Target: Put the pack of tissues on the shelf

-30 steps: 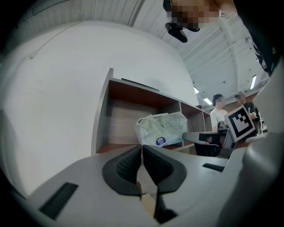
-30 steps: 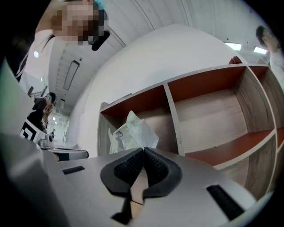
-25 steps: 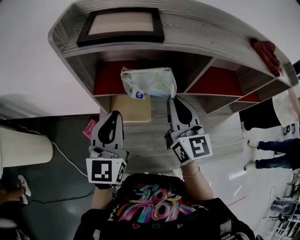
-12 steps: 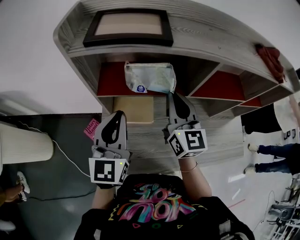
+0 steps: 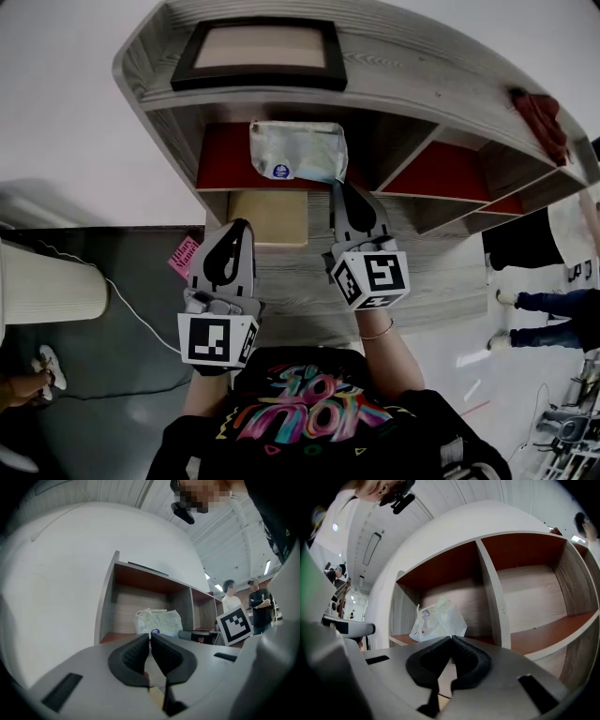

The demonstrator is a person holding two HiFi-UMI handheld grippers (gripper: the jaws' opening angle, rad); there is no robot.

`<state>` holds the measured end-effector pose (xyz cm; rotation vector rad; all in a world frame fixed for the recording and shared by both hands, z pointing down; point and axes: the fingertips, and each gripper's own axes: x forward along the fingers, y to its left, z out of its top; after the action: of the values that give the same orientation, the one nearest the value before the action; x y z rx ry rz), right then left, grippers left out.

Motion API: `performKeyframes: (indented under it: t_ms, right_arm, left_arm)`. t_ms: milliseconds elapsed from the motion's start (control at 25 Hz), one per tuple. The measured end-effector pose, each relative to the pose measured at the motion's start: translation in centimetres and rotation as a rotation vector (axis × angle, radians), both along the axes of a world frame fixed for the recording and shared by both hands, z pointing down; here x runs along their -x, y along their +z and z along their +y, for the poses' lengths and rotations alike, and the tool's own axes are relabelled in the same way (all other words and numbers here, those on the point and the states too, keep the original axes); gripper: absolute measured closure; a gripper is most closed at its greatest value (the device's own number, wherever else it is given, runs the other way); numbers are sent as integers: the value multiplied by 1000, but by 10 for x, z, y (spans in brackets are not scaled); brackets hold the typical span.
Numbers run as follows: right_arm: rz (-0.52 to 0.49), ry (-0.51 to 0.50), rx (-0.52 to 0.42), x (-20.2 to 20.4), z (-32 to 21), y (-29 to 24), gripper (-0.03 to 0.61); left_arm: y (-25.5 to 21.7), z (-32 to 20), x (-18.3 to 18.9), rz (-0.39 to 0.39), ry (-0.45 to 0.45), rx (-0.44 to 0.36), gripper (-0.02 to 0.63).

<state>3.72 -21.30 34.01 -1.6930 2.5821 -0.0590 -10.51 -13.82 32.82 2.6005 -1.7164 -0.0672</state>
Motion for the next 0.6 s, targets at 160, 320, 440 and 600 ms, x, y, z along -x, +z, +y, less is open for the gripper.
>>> performKeyframes:
  t_ms: [160, 320, 440, 600]
  right_arm:
    - [11, 2, 4, 1, -2, 0, 561]
    - [15, -2, 14, 3, -4, 2, 561]
    - [20, -10, 24, 5, -5, 2, 561]
    - [15, -15, 35, 5, -5, 2, 553]
  left_arm:
    - [-2, 2, -1, -4, 3, -4, 581]
    - [-2, 3, -1, -5, 5, -7, 581]
    - [-3, 5, -2, -5, 2, -8, 581]
    - [-3, 7, -2, -6, 1, -9, 581]
